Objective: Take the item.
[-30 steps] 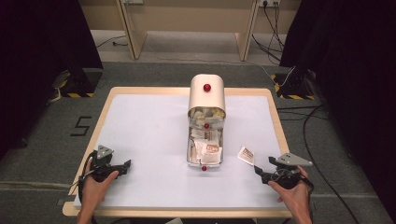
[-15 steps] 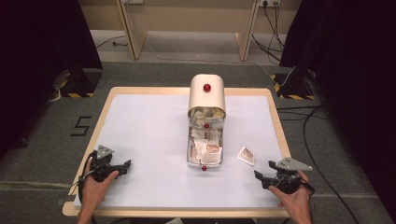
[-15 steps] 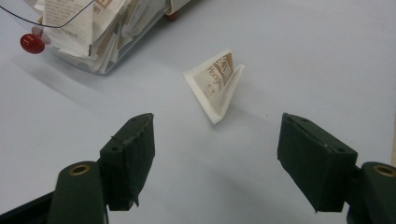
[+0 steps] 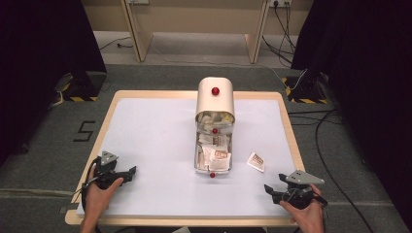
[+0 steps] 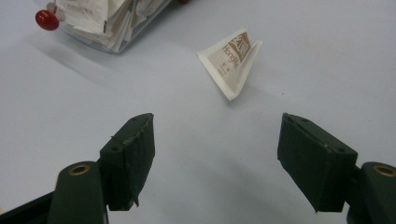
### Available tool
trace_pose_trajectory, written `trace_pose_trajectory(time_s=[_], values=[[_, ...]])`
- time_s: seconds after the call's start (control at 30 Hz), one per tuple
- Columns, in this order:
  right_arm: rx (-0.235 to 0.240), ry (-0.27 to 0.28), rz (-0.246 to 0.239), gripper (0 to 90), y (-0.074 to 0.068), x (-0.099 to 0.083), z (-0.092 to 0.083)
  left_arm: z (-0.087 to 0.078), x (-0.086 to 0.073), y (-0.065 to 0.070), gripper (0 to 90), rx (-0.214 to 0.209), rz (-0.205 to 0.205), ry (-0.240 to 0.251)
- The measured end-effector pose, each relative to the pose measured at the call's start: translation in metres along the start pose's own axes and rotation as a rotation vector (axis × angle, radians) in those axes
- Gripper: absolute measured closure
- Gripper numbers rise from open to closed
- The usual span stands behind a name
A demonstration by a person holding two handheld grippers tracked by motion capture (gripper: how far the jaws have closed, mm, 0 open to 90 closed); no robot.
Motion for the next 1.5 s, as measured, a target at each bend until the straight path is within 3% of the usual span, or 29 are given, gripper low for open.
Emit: trace_pose_trajectory(time_s=[0.47,0.63,0.73,1.13,1.5], values=[[-0.026,-0.071,-0.041,26.1,-0.003,-0.006,0.002,0.0,0.0,0.0,12.6,0.0,0.0,0.0],[-0.015,-0.086,-0.031,26.2,-0.002,-0.009,0.003,0.0,0.0,0.0,12.6,0.0,0.0,0.0],[-0.002,-0.127,-0.02,25.2,0.002,-0.017,0.006,0.0,0.0,0.0,12.6,0.0,0.001,0.0],[-0.001,-0.133,-0.035,25.1,0.001,-0.018,0.005,0.0,0.0,0.0,12.6,0.001,0.0,0.001],[0.006,-0.102,-0.038,24.7,0.002,-0.022,0.005,0.0,0.0,0.0,12.6,0.001,0.001,0.001]])
Point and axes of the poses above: each handheld gripper's, and its own axes: z roughly forward along the jaws, x roughly out of its top, y roughly to its right, the point moved 1 cm from there along z, roughly forward along the jaws, and after that the axes turned 9 degrees about x, right-handed, at the moved point
